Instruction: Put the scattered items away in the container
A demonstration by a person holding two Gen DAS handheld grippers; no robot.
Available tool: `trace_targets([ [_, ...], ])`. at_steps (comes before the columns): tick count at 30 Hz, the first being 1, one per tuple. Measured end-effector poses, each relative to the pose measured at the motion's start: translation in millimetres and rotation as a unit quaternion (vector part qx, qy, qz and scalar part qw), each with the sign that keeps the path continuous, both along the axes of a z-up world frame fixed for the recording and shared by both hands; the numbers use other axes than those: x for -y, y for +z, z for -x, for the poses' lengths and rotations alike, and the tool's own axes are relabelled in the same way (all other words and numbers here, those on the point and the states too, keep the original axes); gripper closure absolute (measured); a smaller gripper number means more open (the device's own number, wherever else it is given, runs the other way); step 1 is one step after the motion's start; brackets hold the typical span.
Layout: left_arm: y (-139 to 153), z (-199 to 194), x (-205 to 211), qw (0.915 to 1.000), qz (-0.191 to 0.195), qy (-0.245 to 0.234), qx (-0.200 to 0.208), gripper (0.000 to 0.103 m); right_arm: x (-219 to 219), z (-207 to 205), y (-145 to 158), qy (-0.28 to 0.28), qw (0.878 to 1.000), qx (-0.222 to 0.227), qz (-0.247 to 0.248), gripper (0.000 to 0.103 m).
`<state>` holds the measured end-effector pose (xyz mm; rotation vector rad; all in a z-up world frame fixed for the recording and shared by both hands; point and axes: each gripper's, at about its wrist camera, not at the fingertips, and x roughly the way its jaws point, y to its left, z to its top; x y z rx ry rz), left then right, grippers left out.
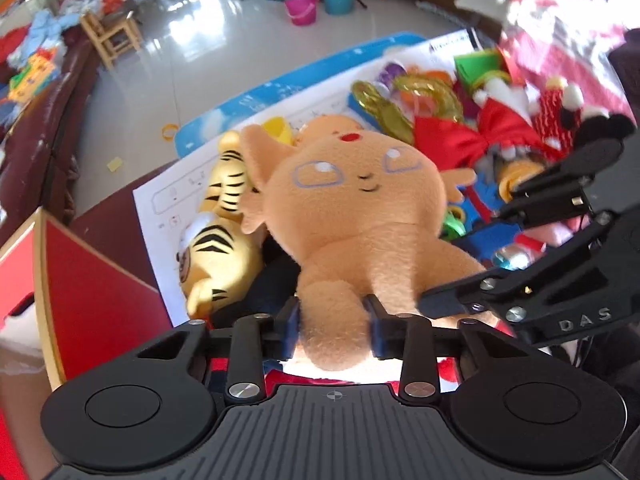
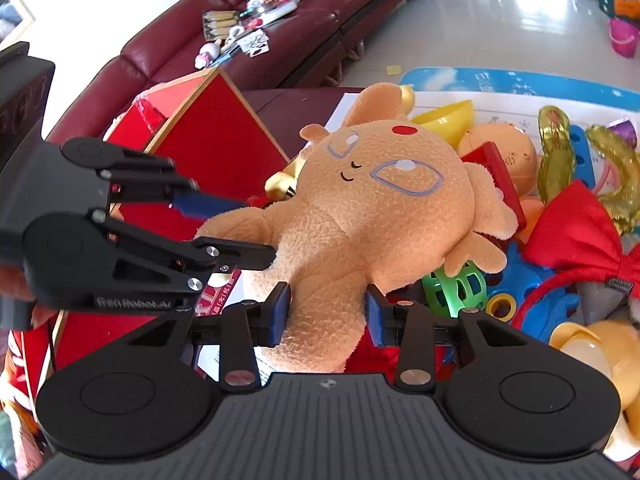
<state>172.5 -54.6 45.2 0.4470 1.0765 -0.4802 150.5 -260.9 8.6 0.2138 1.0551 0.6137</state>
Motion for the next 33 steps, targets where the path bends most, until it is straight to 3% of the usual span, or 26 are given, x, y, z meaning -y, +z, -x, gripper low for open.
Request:
trace_targets([
  [2, -7, 4, 7, 0.9997, -0.023, -0.011, 0.001, 0.06, 1, -3, -4, -0.007, 1.0, -0.016, -0.012, 0.055],
  [4, -16, 7, 9, 0.9992, -0.039, -0.01, 0.001, 0.067, -2, -6, -8, -0.006, 0.999, -0.03, -0.014, 0.054],
  [5, -20, 8, 9, 0.999, -0.045, -0.007, 0.001, 0.075, -5, -6, -10, -0.002, 1.0, -0.03, -0.008, 0.055],
  [8, -23, 19, 8, 0.9989, -0.043, 0.003, 0.02, 0.077, -9, -3, -15, 0.007, 1.0, -0.029, 0.0, 0.06],
  [14, -10, 47, 5, 0.9962, 0.005, 0.036, 0.079, 0.079, -4, 15, -2, -0.001, 1.0, 0.019, 0.01, 0.065],
  [22, 13, 77, 6, 0.9848, 0.056, 0.071, 0.148, 0.078, 2, 34, 25, 0.01, 0.997, 0.077, 0.03, 0.065],
  [33, 38, 97, 19, 0.9686, 0.087, 0.096, 0.212, 0.078, 11, 51, 58, 0.003, 0.987, 0.15, 0.05, 0.065],
])
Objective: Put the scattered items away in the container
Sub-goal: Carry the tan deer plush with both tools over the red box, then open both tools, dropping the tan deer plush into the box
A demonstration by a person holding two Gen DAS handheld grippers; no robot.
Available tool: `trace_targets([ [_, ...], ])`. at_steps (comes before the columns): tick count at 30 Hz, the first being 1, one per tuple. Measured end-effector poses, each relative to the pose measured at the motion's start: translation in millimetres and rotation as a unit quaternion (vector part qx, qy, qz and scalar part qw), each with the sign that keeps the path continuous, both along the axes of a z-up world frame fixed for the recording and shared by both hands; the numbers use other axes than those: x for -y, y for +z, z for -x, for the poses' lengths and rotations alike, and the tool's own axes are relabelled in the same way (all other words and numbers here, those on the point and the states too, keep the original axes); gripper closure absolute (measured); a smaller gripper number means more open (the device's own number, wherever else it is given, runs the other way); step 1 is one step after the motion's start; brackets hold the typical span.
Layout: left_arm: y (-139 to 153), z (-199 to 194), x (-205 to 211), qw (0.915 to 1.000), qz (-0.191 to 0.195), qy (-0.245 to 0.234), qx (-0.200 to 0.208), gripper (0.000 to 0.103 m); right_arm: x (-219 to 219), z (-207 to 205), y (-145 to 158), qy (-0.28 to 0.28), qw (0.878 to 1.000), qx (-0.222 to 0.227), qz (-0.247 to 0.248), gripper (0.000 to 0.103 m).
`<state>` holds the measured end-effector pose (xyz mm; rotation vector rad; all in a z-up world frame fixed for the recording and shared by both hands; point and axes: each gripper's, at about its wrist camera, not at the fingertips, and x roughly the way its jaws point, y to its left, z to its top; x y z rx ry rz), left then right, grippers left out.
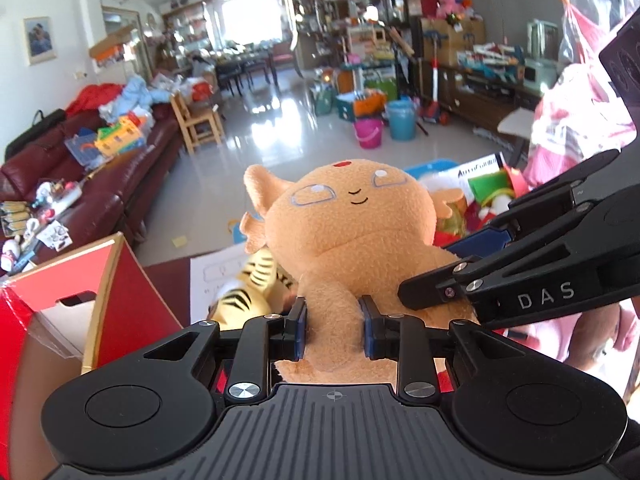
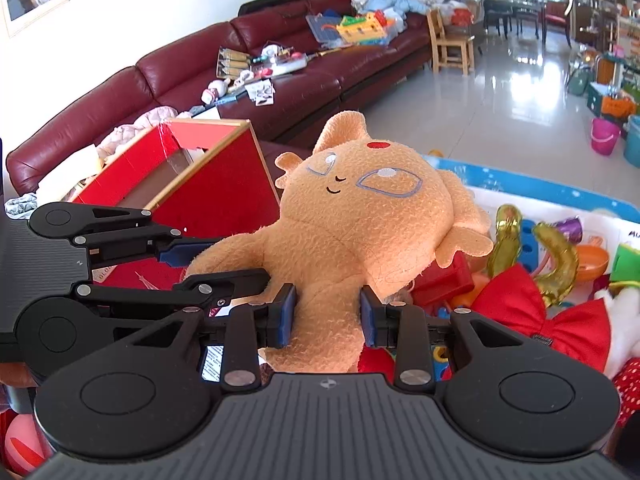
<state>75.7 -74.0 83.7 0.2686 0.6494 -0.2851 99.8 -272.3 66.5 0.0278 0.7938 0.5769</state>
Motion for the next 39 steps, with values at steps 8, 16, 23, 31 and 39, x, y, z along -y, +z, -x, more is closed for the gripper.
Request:
trace_targets([
  [8, 13, 14, -1, 0.9988, 0.021, 0.017, 0.041, 0.078, -4, 9, 22, 0.01, 0.999, 0.035, 0.019, 0.066],
  [16, 41, 44, -46, 0.9904, 0.042, 0.094, 0.092, 0.078, -54, 17, 60, 0.076, 0.992, 0.088, 0.043, 0.066],
  [23, 72, 96, -122, 0.963, 0.039, 0.234, 0.128, 0.078, -152, 31, 97, 0.213, 0.966, 0.141, 0.042, 0.066],
  [31, 72, 149, -200, 0.9214, 0.038, 0.374, 0.098, 0.078, -255, 55, 93, 0.347, 0.929, 0.121, 0.031, 0.066],
  [39, 33, 163, -238, 0.8951, 0.086, 0.437, 0.01, 0.014, -271, 50, 56, 0.331, 0.933, 0.12, 0.071, 0.018],
])
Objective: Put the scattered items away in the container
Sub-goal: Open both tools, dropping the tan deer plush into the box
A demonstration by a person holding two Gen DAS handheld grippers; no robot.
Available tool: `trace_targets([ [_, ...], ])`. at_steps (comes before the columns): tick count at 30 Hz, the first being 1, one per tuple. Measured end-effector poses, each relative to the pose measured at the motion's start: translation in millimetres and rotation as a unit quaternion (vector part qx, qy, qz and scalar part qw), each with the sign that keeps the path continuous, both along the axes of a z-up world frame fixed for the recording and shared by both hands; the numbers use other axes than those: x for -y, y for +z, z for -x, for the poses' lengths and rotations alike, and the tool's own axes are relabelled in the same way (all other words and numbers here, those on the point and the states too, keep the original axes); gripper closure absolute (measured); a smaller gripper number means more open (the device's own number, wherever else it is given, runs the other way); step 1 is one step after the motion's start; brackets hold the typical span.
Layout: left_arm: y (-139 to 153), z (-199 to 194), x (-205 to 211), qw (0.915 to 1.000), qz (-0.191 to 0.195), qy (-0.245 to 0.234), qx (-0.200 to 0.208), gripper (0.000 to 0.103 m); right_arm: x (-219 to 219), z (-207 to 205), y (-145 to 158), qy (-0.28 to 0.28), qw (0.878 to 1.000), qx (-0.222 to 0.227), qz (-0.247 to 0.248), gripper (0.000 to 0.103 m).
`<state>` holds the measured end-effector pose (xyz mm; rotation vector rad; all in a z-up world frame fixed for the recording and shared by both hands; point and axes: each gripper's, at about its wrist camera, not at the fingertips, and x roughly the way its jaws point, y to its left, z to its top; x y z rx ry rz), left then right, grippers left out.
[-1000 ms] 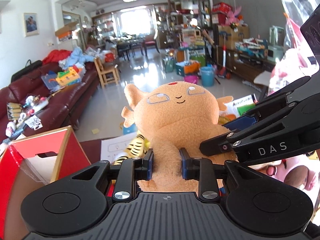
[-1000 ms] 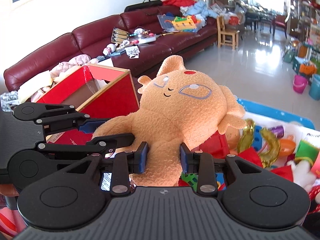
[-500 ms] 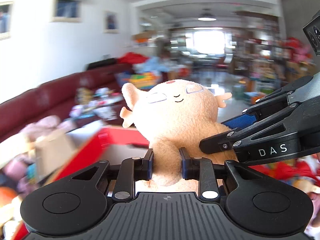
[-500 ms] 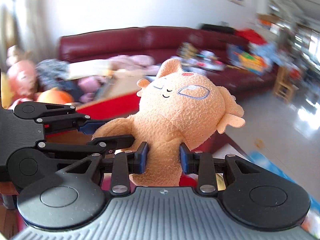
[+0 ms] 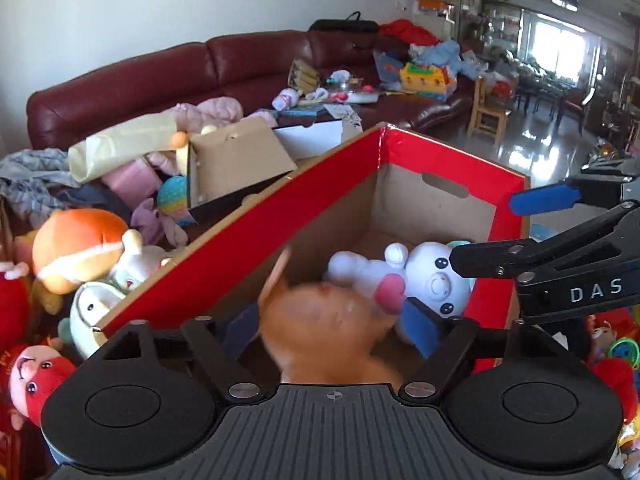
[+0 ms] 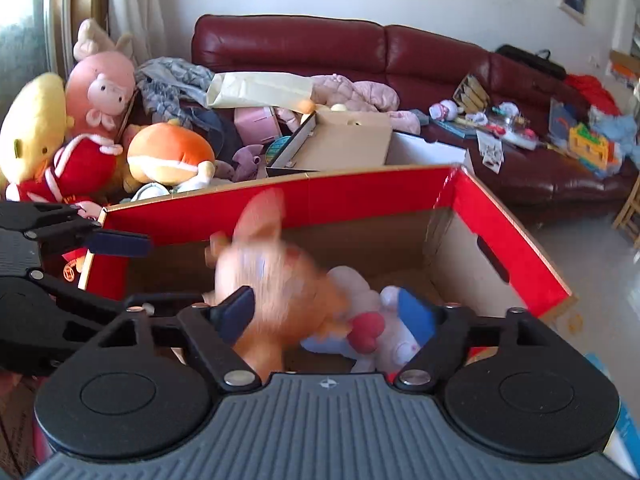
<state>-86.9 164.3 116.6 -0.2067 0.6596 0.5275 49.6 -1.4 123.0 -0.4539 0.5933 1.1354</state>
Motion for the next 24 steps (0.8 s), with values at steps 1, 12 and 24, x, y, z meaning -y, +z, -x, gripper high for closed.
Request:
trace_targets([
  [1, 0, -2, 2, 1.0, 0.001, -0.003, 0.002, 0.014, 7, -4, -1, -0.008, 1.0, -0.016, -0.002, 0.017],
  [12, 0, -20, 32, 0.9991, -0.013, -0.039, 0.005, 0.007, 20, -1, 3, -0.029, 0.999, -0.045, -0.005, 0.009],
  [24, -3, -22, 37, 0.9988, -0.018, -0.045, 0.005, 0.005, 26, 0, 10, -0.016, 0.998, -0.061, -0.01, 0.007],
])
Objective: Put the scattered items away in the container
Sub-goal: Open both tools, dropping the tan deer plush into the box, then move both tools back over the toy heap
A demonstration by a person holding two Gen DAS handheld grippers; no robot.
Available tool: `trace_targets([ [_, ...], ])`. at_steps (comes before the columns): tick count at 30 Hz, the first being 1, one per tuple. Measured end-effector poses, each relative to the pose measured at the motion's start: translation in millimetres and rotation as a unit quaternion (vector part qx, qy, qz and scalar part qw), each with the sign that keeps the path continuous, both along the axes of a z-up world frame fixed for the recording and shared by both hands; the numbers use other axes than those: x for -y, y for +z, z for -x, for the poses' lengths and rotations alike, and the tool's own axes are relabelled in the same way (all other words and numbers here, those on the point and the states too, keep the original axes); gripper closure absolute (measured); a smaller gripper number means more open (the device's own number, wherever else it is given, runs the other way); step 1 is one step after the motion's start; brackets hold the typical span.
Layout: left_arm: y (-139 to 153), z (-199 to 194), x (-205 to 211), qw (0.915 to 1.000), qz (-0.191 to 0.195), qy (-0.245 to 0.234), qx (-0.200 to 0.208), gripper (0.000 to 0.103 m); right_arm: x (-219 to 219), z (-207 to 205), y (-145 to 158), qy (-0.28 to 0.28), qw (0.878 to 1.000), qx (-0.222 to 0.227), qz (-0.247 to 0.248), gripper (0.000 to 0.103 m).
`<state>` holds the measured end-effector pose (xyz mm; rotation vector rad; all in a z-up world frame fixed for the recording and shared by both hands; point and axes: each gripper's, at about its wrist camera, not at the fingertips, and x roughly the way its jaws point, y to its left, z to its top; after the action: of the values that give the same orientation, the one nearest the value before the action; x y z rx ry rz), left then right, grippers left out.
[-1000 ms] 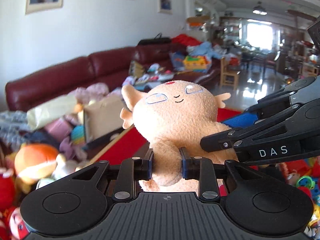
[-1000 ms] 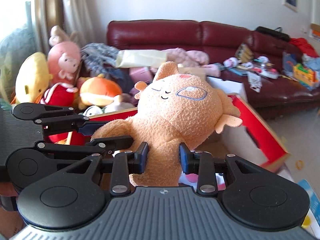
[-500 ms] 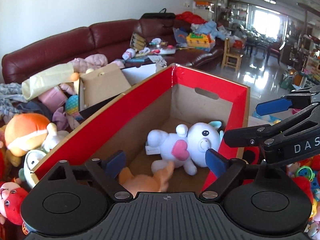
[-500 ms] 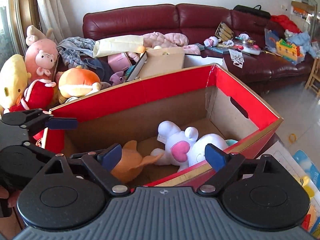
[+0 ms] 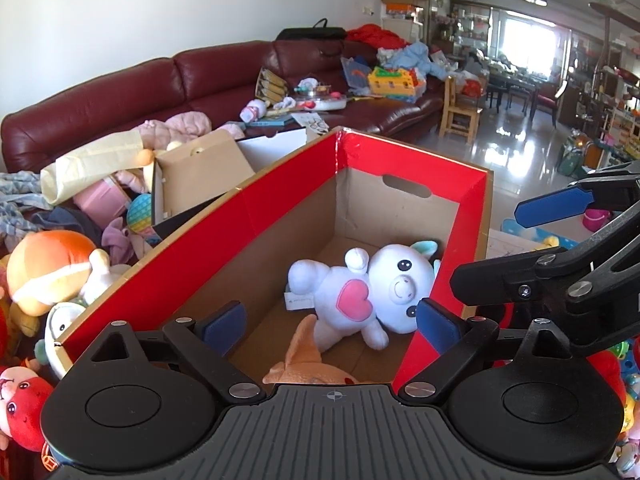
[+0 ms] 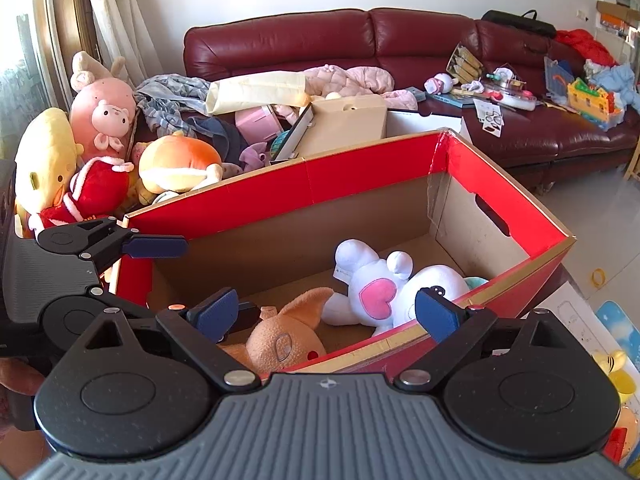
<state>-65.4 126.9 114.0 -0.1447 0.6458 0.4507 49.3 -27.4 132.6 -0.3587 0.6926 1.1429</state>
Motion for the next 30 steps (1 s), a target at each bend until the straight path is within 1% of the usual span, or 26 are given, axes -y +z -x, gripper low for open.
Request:
trace_targets([
  [4, 1, -3, 6, 0.9999, -0.006, -0.009, -0.001, 0.004, 7, -5, 3, -0.008, 1.0, -0.003, -0.003, 0.006],
  [11, 2, -12, 19, 0.9995, -0.01, -0.029, 0.001, 0.004, 23, -18, 6, -0.039, 0.999, -0.021, -0.014, 0.006],
  [18, 13, -18, 35, 0.9983, -0.023, -0.053, 0.009, 0.004, 44, -20, 12, -0.051, 0.998, -0.014, -0.015, 0.006],
  [23, 23, -25, 56, 0.9952, -0.04, -0.087, 0.019, 0.002, 76, -23, 24, -0.068, 0.998, 0.014, -0.01, 0.006],
  [30, 26, -43, 103, 0.9865, -0.052, -0.153, 0.027, 0.001, 142, -34, 46, -0.132, 0.99, 0.035, -0.025, 0.006],
])
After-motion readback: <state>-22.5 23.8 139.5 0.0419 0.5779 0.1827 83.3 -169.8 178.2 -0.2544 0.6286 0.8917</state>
